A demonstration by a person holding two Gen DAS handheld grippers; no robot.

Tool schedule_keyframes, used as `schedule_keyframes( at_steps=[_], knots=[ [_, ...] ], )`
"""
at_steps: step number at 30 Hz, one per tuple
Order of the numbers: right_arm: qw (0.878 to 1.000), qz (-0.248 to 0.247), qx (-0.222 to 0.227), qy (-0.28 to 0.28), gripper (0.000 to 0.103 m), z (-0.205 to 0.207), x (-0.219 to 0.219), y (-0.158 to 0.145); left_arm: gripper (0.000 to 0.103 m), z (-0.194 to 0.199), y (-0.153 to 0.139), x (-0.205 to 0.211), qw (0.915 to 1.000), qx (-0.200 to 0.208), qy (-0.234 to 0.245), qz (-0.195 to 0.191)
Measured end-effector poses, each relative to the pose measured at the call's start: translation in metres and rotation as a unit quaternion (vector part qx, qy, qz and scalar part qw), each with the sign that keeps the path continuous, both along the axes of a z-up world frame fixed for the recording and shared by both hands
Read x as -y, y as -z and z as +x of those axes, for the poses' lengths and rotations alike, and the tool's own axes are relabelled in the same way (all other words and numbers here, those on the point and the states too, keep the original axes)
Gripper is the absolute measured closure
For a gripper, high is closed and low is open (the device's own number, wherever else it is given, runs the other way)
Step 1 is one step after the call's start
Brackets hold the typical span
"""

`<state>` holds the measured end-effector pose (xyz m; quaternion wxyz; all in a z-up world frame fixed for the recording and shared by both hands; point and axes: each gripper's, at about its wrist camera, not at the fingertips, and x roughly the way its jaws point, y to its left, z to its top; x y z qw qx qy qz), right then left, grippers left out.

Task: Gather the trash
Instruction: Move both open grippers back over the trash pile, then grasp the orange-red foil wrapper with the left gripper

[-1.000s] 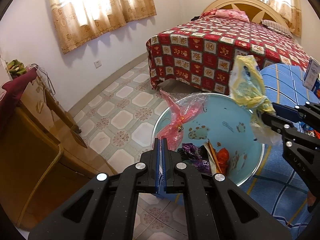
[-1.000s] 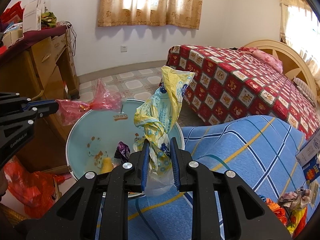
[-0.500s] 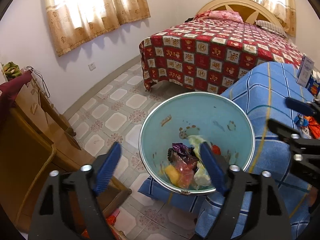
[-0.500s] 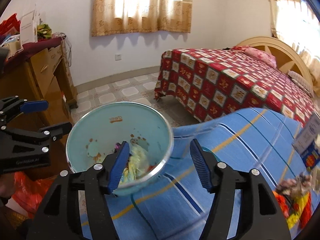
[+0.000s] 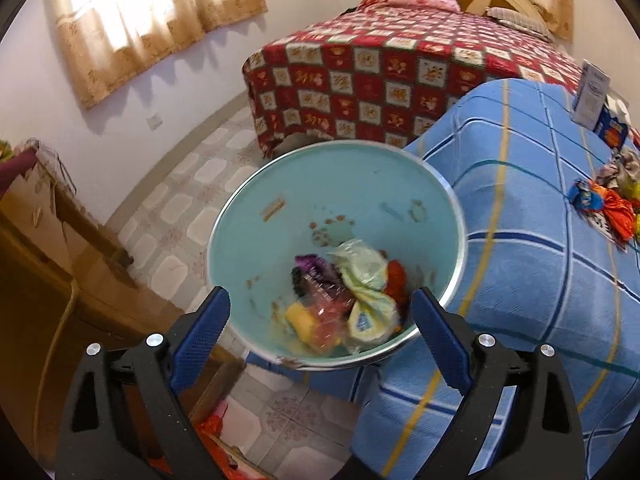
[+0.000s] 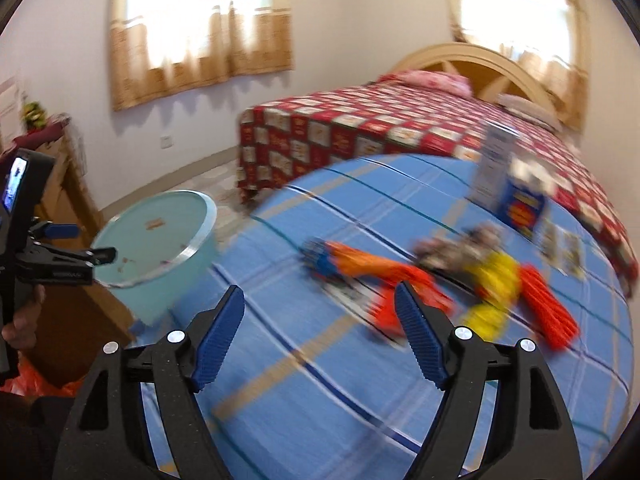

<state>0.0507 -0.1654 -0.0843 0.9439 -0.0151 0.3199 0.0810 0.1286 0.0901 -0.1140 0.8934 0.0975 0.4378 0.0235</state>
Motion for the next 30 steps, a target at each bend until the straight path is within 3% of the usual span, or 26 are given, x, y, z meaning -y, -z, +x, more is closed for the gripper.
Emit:
schedule_keyframes(
  at_steps=[7, 11, 19, 26, 28, 30],
  knots=[
    [0.994, 0.033, -0.018, 0.106, 0.026, -0.035, 0.086, 0.018, 0.013, -0.002, -0.003, 0.062, 0.9971, 0.024, 0.063, 0.035],
    [0.988, 0.048, -0.018, 0.145, 0.024, -0.049, 0.118, 0.026, 0.013, 0.008, -0.001, 0.1, 0.9955, -0.012, 0.094, 0.008],
    [0.982, 0.052, -0.001, 0.18, 0.023, -0.064, 0.158, 0.03, 0.013, 0.019, -0.011, 0.181, 0.9894, 0.022, 0.143, 0.008],
    [0.977, 0.064, 0.001, 0.201, 0.023, -0.069, 0.175, 0.032, 0.014, 0.037, 0.005, 0.223, 0.986, 0.009, 0.166, 0.016],
    [0.977, 0.066, 0.0, 0.201, 0.022, -0.07, 0.176, 0.033, 0.018, 0.044, 0.011, 0.226, 0.9859, 0.002, 0.167, 0.015],
    [0.977, 0.068, -0.001, 0.2, 0.022, -0.071, 0.177, 0.034, 0.041, 0.049, 0.017, 0.228, 0.9854, -0.015, 0.169, 0.01]
  ],
)
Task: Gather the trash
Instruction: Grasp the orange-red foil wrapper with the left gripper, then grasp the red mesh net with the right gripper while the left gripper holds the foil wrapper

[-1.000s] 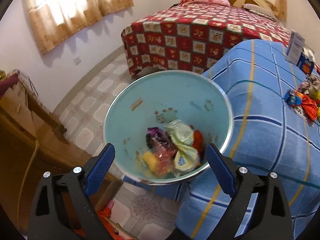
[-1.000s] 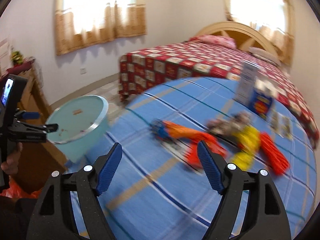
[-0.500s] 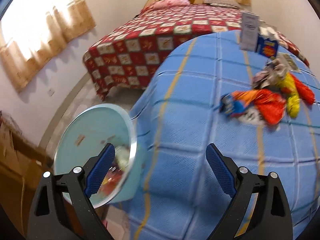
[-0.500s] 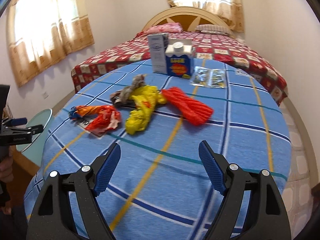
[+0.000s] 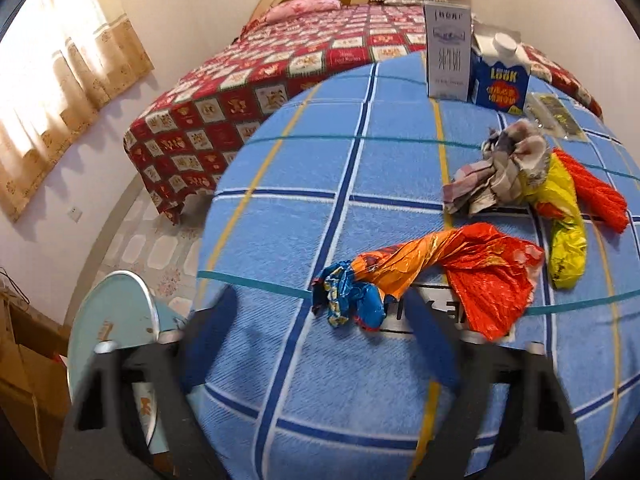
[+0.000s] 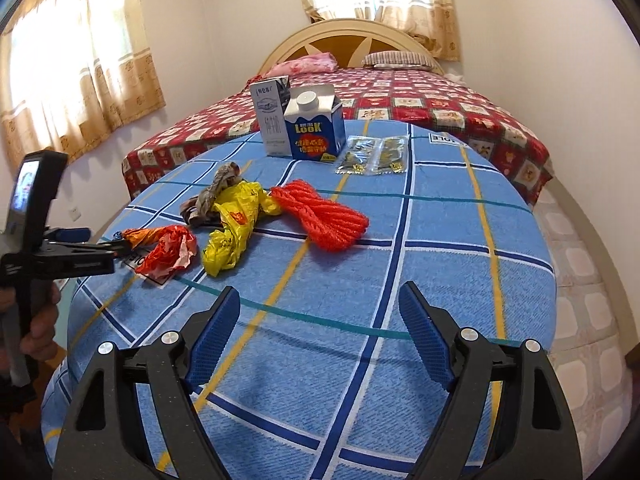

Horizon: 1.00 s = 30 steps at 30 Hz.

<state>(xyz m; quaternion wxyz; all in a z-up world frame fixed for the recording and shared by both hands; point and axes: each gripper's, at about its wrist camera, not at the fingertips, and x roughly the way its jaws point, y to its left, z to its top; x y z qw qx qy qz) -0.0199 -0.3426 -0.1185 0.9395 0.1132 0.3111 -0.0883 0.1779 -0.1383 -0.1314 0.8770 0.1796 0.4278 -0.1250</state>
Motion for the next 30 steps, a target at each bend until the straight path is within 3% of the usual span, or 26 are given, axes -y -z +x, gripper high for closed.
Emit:
schedule_keyframes(
  at_steps=[2, 5, 11, 15, 21, 26, 27, 30],
  knots=[
    [1.0, 0.0, 0.0, 0.0, 0.022, -0.001, 0.0, 0.0, 0.081, 0.003, 0.005, -0.002, 0.9997, -0.021, 0.002, -0.009],
    [1.0, 0.002, 0.0, 0.003, 0.022, -0.001, 0.0, 0.0, 0.093, 0.003, 0.007, -0.005, 0.9996, -0.025, 0.002, -0.01],
    [1.0, -0.009, -0.001, 0.008, 0.022, 0.001, 0.0, -0.004, 0.094, -0.009, -0.005, -0.024, 0.9998, -0.013, -0.006, -0.015],
    [0.999, -0.032, -0.01, 0.024, 0.022, 0.012, 0.003, -0.01, 0.094, -0.022, -0.026, -0.048, 0.9992, 0.019, -0.029, -0.018],
    [0.996, -0.069, -0.062, 0.018, 0.023, 0.058, 0.009, -0.01, 0.094, -0.031, -0.054, -0.074, 0.9962, 0.062, -0.056, -0.026],
    [0.991, -0.07, -0.114, -0.008, 0.029, 0.098, 0.013, 0.002, 0.094, -0.034, -0.06, -0.081, 0.9955, 0.067, -0.058, -0.033],
    [0.99, -0.067, -0.123, -0.012, 0.034, 0.104, 0.014, 0.006, 0.094, -0.033, -0.061, -0.083, 0.9954, 0.065, -0.061, -0.035],
    [0.988, -0.044, -0.147, -0.02, 0.072, 0.113, 0.019, 0.016, 0.094, -0.034, -0.061, -0.091, 0.9949, 0.064, -0.067, -0.039]
  ],
)
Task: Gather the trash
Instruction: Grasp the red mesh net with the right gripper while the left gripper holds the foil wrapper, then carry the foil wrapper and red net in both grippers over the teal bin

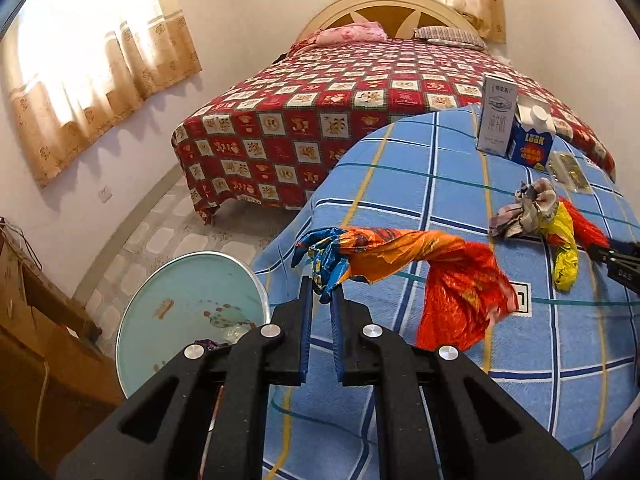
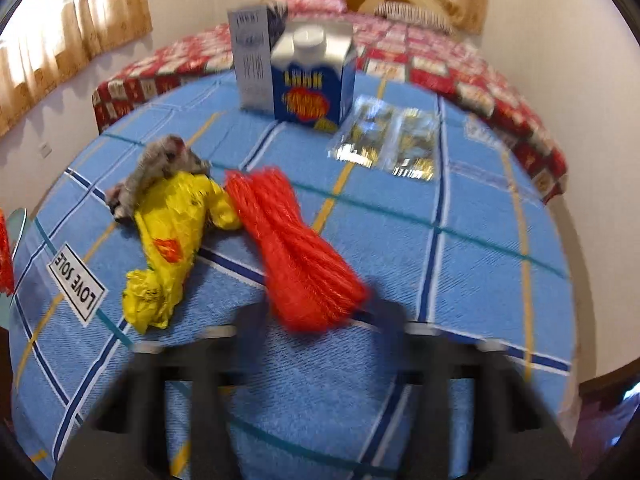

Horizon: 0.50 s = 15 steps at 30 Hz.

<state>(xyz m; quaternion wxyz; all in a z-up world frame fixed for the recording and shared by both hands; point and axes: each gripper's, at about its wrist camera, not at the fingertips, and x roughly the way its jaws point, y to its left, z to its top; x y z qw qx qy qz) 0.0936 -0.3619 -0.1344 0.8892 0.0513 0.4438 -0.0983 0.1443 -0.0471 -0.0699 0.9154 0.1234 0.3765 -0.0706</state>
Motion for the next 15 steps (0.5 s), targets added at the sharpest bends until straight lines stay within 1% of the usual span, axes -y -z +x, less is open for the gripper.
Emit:
schedule_keyframes(
  at_steps=[2, 4, 8, 12, 15],
  knots=[
    [1.0, 0.0, 0.012, 0.0, 0.079, -0.007, -0.002, -0.004, 0.094, -0.002, -0.001, -0.006, 1.0, 0.0, -0.005, -0.003],
    [1.0, 0.0, 0.023, 0.002, 0.081, -0.015, -0.005, -0.01, 0.094, -0.003, -0.003, -0.014, 0.9999, 0.002, -0.012, -0.001],
    [0.998, -0.007, 0.06, 0.002, 0.081, -0.034, -0.019, -0.029, 0.094, -0.006, -0.004, -0.032, 0.9996, -0.001, -0.028, -0.001],
    [0.996, -0.003, 0.089, 0.001, 0.081, -0.039, -0.032, -0.048, 0.094, -0.01, -0.007, -0.051, 0.9989, 0.004, -0.046, 0.004],
    [0.995, -0.007, 0.1, -0.017, 0.081, -0.039, -0.05, -0.062, 0.094, -0.013, -0.009, -0.067, 0.9982, 0.009, -0.058, 0.008]
  ],
)
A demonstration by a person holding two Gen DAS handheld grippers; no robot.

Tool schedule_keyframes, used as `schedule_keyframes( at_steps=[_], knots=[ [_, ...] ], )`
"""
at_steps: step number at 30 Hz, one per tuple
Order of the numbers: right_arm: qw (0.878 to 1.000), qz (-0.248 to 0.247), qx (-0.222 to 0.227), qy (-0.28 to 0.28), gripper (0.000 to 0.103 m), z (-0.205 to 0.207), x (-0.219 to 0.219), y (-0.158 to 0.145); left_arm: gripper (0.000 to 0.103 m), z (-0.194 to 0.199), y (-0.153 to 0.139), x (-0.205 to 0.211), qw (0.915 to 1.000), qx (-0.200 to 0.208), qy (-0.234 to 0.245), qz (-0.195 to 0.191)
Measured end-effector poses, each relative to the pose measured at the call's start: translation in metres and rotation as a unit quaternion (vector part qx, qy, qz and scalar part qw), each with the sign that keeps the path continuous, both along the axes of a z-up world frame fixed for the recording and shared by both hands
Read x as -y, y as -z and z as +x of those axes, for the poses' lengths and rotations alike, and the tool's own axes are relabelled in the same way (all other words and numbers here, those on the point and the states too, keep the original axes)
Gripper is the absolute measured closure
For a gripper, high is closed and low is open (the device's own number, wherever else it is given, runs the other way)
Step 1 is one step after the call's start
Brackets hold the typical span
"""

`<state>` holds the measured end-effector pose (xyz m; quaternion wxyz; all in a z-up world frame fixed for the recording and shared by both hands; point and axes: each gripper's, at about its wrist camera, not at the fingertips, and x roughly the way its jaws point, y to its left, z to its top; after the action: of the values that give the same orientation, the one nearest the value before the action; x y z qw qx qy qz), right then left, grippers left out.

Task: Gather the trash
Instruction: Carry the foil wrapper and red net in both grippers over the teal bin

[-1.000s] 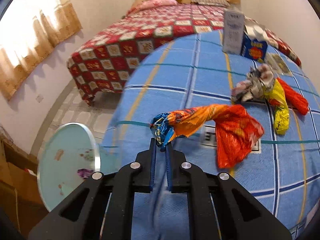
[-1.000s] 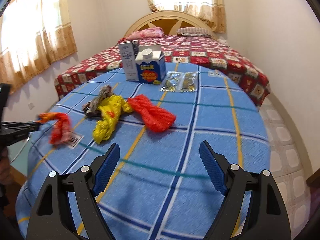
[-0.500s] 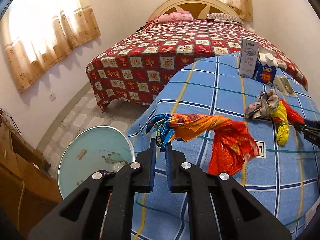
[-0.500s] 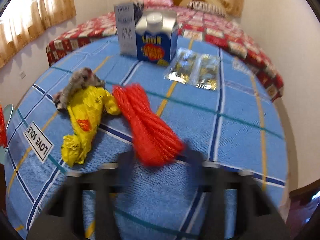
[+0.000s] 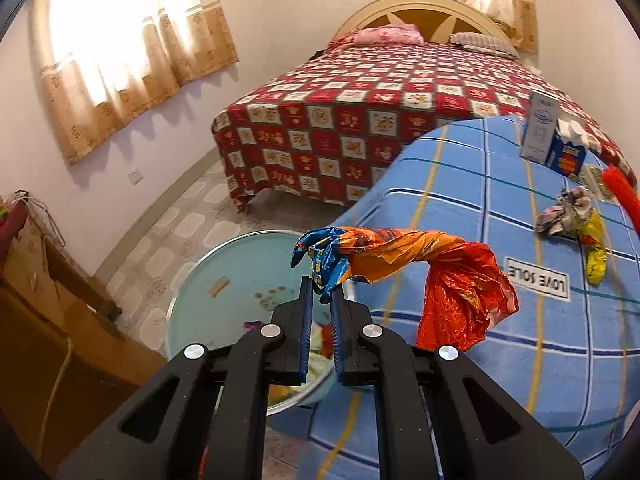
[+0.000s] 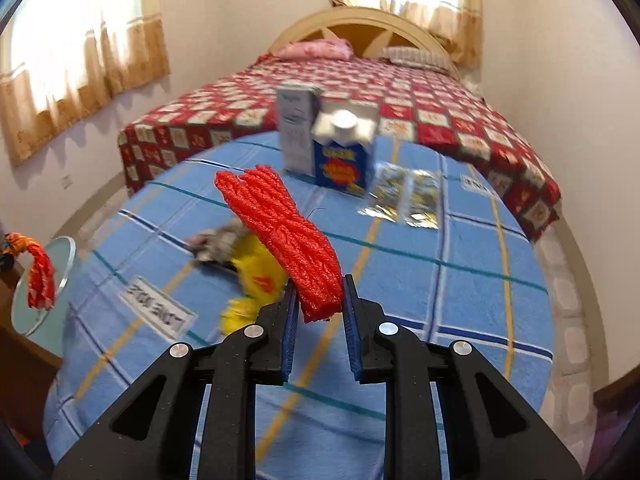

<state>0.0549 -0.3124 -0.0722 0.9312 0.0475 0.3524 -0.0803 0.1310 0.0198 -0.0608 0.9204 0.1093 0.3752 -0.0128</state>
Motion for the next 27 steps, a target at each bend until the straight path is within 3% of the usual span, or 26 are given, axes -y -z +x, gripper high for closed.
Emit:
schedule_keyframes(
  at_steps=[8, 27],
  knots=[
    [0.998, -0.01, 0.006, -0.06, 0.081, 0.018, -0.06, -0.012, 0.094, -0.002, 0.001, -0.04, 0.9993, 0.003, -0.036, 0.006],
    [0.985, -0.032, -0.01, -0.171, 0.081, 0.062, -0.188, 0.006, 0.094, 0.001, 0.019, -0.121, 0.9924, -0.012, -0.121, 0.016]
  ],
)
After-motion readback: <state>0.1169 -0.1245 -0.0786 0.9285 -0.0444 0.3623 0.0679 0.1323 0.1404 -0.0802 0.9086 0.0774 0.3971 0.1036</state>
